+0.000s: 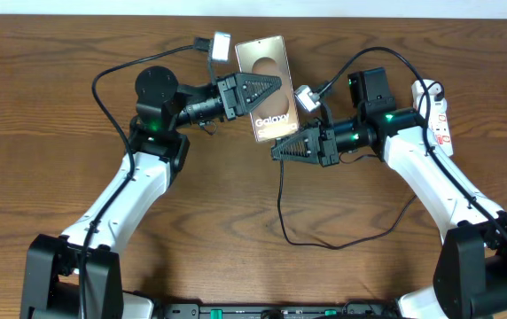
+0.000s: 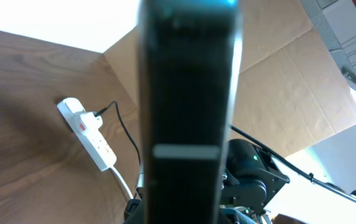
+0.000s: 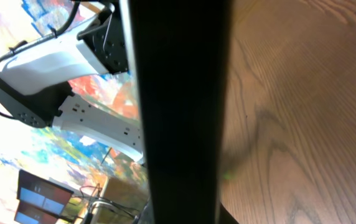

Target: Plug charger to phone and switch on socket

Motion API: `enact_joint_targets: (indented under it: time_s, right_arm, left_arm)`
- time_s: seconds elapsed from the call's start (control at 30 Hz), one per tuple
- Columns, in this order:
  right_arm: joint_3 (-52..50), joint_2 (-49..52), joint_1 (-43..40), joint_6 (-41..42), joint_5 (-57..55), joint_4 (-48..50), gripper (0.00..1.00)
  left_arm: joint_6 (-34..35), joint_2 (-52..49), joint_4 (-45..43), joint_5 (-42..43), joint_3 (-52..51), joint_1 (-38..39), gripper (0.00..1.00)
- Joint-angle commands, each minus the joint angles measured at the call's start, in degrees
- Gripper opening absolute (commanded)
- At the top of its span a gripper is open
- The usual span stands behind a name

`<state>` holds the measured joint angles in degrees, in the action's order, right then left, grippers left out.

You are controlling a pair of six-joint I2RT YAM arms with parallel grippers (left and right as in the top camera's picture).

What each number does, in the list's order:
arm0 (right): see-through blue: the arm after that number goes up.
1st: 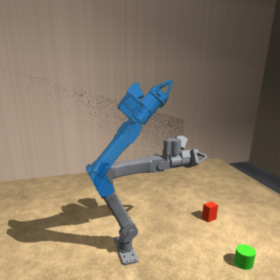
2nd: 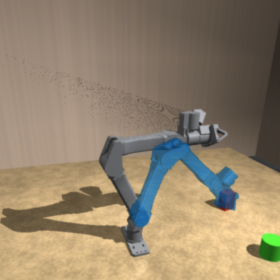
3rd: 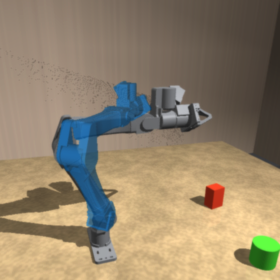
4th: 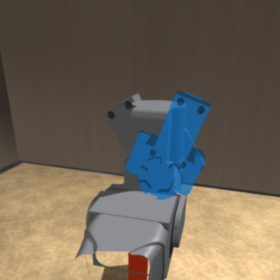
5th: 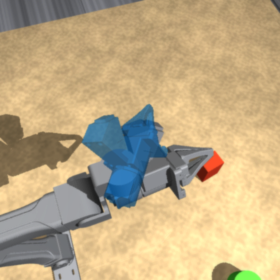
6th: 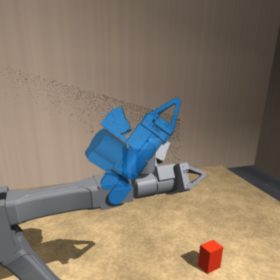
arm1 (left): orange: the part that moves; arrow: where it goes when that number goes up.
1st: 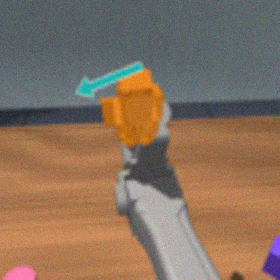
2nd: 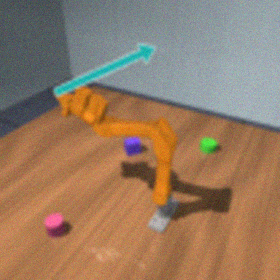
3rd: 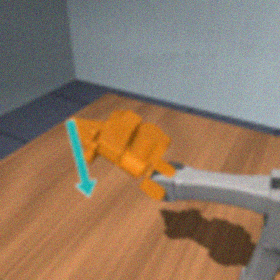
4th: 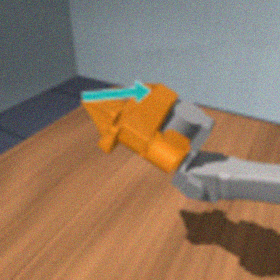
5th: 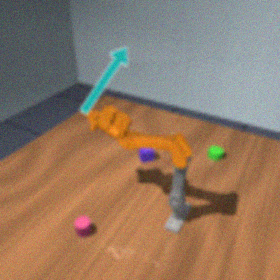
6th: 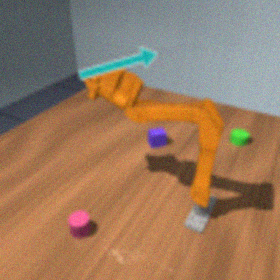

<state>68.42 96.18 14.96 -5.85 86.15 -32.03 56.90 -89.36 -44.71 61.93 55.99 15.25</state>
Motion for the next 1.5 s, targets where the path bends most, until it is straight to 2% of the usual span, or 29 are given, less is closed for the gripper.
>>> enact_joint_targets:
  time_s: [0.0, 0.37, 0.43, 0.57, 0.67, 0.77, 0.87, 1.03, 1.2, 1.33, 1.47]
  right_arm:
    - [1.9, -0.3, -0.9, 4.6, 2.9, 3.5, 0.01]
    - [1.9, -0.3, -1.8, 12.2, 2.9, 12.2, 0.01]
    - [1.9, -0.3, -1.8, 13.6, 2.9, 13.3, 0.07]
    - [1.9, -0.3, -1.8, 13.7, 2.9, 13.4, 0.29]
    - [1.9, -0.3, -1.8, 13.7, 2.9, 13.4, 0.38]
    - [1.9, -0.3, -1.8, 13.8, 2.9, 13.4, 0.52]
    - [1.9, -0.3, -1.8, 14.0, 3.0, 13.4, 0.55]
    - [1.9, -0.3, -2.8, 13.9, 3.0, 11.9, 0.69]
    - [1.9, -0.3, -5.0, 3.2, 2.7, 1.9, 0.72]
    - [1.9, -0.3, -6.9, -6.8, -3.7, -10.6, 0.74]
    - [1.9, -0.3, -7.4, -12.0, -4.0, -14.7, 0.77]
  left_arm:
    - [-1.0, 0.6, 0.9, 10.6, -0.4, 2.3, 0.08]
    - [-1.0, 0.6, 0.9, 10.9, -0.4, 2.3, 0.07]
    - [-1.0, 0.6, 0.9, 10.7, -0.4, 2.3, 0.07]
    - [-1.0, 0.6, 0.9, 10.5, -0.4, 2.3, 0.07]
    - [-1.0, 0.6, 0.9, 10.4, -0.4, 2.3, 0.07]
    - [-0.9, 0.6, 0.9, 9.8, -0.4, 2.3, 0.07]
    - [-0.9, 0.6, 0.9, 8.5, -0.4, 2.3, 0.07]
    - [-0.8, 0.6, 0.9, 7.1, -0.4, 2.2, 0.07]
    - [-0.1, 0.6, 0.9, 4.9, -0.4, 2.2, 0.07]
    - [-0.2, 0.6, 1.0, 3.4, -0.4, 2.2, 0.07]
    - [-0.8, 0.6, 1.6, 3.6, -0.4, 2.2, 0.07]
